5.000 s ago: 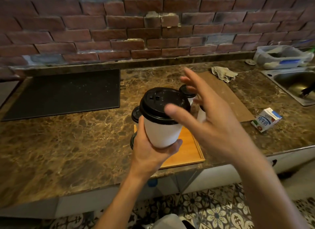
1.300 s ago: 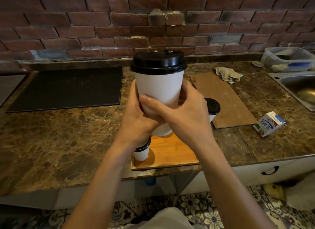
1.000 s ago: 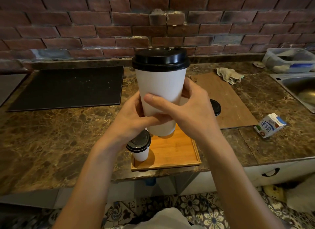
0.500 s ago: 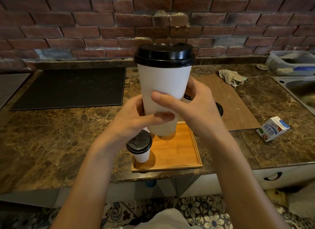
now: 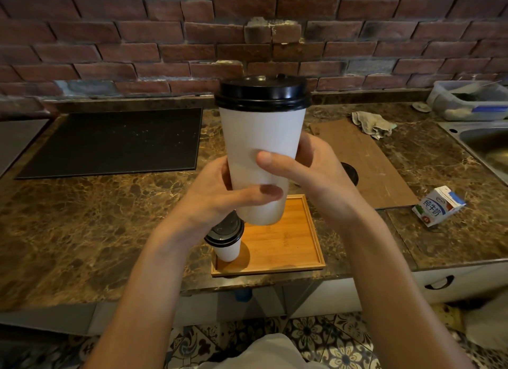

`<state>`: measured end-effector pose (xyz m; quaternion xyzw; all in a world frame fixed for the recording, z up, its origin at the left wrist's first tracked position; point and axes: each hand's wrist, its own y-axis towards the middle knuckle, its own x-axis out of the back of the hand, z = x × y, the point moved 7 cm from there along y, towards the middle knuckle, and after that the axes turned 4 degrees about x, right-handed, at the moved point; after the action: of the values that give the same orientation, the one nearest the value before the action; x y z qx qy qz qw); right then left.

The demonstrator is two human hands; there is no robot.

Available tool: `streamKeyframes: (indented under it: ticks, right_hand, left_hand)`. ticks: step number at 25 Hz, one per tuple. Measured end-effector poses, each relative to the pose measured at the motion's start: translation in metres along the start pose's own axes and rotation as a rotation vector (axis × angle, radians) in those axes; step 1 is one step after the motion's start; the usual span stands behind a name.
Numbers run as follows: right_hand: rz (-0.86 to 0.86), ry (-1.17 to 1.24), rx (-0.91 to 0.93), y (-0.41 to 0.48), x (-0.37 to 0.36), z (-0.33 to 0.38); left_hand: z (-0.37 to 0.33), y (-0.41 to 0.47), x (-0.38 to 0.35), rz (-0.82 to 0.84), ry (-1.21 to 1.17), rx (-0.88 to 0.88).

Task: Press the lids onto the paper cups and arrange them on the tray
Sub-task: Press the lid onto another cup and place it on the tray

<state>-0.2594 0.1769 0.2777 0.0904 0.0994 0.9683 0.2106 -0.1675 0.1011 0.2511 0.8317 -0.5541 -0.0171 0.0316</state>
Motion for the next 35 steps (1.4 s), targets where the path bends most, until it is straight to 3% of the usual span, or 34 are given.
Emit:
streamKeyframes:
  ticks: [8,15,24,35]
  right_hand:
    - [-0.089,-0.141,0.007,-0.001,0.003,0.011]
    - [-0.273,-0.212,-0.013,-0.005,0.004,0.007]
    - [-0.185,-0.105,0.000,-0.003,0.013,0.009]
    - [0.067,0.169,-0.025,0.001,0.009,-0.006]
  left_hand:
    - [-0.003,0.001,0.001,-0.143,0.116,-0.068]
    - [0.008,0.004,0.000,-0.288,0.167,-0.089]
    - [-0.005,0.003,-0.001,-0.132,0.065,-0.105]
    - [-0.001,0.003,-0.005,0.054,0.002,-0.046]
